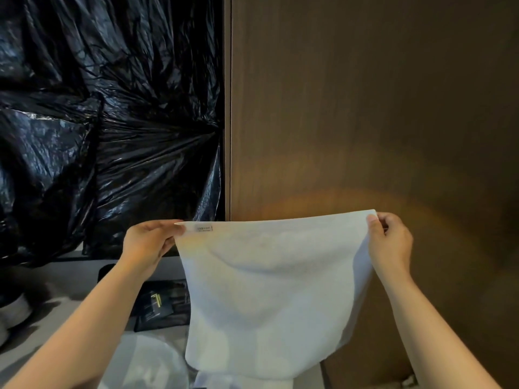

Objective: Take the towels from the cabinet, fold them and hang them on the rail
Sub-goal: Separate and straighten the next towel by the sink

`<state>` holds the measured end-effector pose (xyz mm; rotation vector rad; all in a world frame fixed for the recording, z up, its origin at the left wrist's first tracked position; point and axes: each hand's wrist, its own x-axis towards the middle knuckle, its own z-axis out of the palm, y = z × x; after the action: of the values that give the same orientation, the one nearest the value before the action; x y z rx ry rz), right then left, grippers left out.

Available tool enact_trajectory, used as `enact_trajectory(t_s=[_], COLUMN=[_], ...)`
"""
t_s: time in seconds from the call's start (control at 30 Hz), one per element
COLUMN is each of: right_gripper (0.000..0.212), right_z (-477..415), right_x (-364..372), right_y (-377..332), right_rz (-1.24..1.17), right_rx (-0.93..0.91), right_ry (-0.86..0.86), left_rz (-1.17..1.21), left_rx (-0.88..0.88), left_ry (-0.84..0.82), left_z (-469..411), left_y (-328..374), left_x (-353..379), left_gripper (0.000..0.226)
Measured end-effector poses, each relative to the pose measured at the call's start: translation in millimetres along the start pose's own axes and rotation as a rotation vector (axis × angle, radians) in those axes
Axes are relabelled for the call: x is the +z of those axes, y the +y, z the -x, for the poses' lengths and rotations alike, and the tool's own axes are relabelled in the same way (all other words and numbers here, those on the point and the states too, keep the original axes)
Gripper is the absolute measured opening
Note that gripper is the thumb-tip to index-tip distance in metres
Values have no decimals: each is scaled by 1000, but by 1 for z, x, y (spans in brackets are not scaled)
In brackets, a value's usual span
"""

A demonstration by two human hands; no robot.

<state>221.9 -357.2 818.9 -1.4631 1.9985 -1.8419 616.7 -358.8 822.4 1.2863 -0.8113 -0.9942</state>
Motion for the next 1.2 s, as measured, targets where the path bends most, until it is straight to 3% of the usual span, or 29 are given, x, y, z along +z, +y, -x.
enact_trajectory(t_s=[0.2, 0.33, 0.5, 0.67, 0.87, 1.2], right_gripper=[21, 20, 14, 14, 20, 21], right_z=[5, 18, 44, 55, 60, 47], right_x=[5, 6, 11, 14, 19, 21], right_y=[18, 41, 66, 78, 84, 79], right_rz=[20, 76, 77, 105, 120, 88], right_rx=[81, 147, 218, 215, 223, 242], right_ry=[-56, -139, -189, -218, -219, -175], left_rz=[-91, -383, -799, -917, -797, -154], left_rx=[46, 173, 179, 129, 125, -31], left_ry=[42, 28, -71, -254, -245, -167], left_z=[-3, -4, 2, 16, 22, 10], left_y=[-16, -45, -85, -110, -112, -87], left_x=[3, -3, -18, -36, -43, -35], left_gripper=[10, 12, 15, 8, 15, 16])
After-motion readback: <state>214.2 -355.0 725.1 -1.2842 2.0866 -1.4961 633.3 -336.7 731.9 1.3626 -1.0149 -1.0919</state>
